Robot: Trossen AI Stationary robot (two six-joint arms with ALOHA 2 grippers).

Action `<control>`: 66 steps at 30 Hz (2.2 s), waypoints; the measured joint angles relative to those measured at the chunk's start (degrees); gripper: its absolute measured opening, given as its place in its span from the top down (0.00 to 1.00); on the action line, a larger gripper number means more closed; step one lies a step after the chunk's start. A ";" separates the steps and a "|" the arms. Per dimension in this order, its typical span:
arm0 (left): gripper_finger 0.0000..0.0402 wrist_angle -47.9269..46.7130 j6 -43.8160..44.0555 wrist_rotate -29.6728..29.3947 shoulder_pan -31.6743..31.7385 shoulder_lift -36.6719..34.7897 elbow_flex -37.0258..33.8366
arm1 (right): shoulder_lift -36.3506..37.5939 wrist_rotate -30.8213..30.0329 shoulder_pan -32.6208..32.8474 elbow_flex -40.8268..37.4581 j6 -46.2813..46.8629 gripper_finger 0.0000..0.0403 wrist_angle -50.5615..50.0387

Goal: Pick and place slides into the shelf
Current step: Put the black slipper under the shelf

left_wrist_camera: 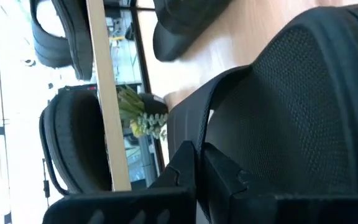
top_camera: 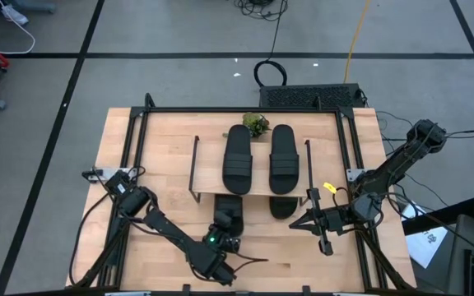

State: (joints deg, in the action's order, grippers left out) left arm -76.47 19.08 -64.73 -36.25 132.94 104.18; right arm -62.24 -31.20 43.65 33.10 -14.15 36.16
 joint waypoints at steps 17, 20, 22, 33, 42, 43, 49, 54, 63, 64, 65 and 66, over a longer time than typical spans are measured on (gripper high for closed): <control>0.99 -1.00 9.75 0.04 -0.26 -0.02 -11.11 | 0.00 0.02 0.00 0.00 0.61 1.00 0.05; 0.99 -0.86 12.03 -0.05 -0.21 -0.03 -13.27 | -0.04 0.02 -0.01 0.00 0.61 1.00 0.05; 0.99 0.39 12.97 -0.06 -0.17 -0.07 -14.40 | -0.04 0.01 -0.01 0.00 0.61 1.00 0.04; 0.86 3.33 12.98 2.87 -0.15 -0.27 -14.26 | -0.04 0.02 -0.01 0.00 0.63 1.00 0.04; 0.64 3.26 11.95 3.41 1.01 -0.26 -13.85 | -0.07 0.02 -0.01 0.00 0.63 1.00 0.04; 0.63 3.26 11.76 3.32 1.21 -0.26 -13.85 | -0.07 0.02 -0.01 0.00 0.63 1.00 0.04; 0.59 3.28 11.39 4.65 3.70 -0.24 -13.87 | -0.07 0.01 0.00 0.00 0.63 1.00 0.04; 0.85 5.25 4.31 3.43 4.16 -0.37 -14.64 | -0.07 0.02 -0.01 0.00 0.63 1.00 0.04; 0.99 6.43 0.11 -5.32 1.96 0.02 -14.86 | -0.09 0.02 0.01 0.00 0.57 1.00 0.04; 0.99 6.68 -0.05 -6.74 1.51 0.08 -14.86 | -0.09 0.02 0.01 0.00 0.57 1.00 0.02; 0.99 6.80 -0.14 -8.10 1.20 0.16 -14.87 | -0.09 0.00 -0.01 0.00 0.57 1.00 0.04; 0.99 6.78 -0.12 -9.26 0.94 0.20 -14.89 | -0.09 0.02 -0.01 0.00 0.56 1.00 0.04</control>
State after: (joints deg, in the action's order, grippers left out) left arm -69.69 18.96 -74.00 -35.31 133.14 89.28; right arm -62.33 -31.18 43.64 33.10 -13.60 36.21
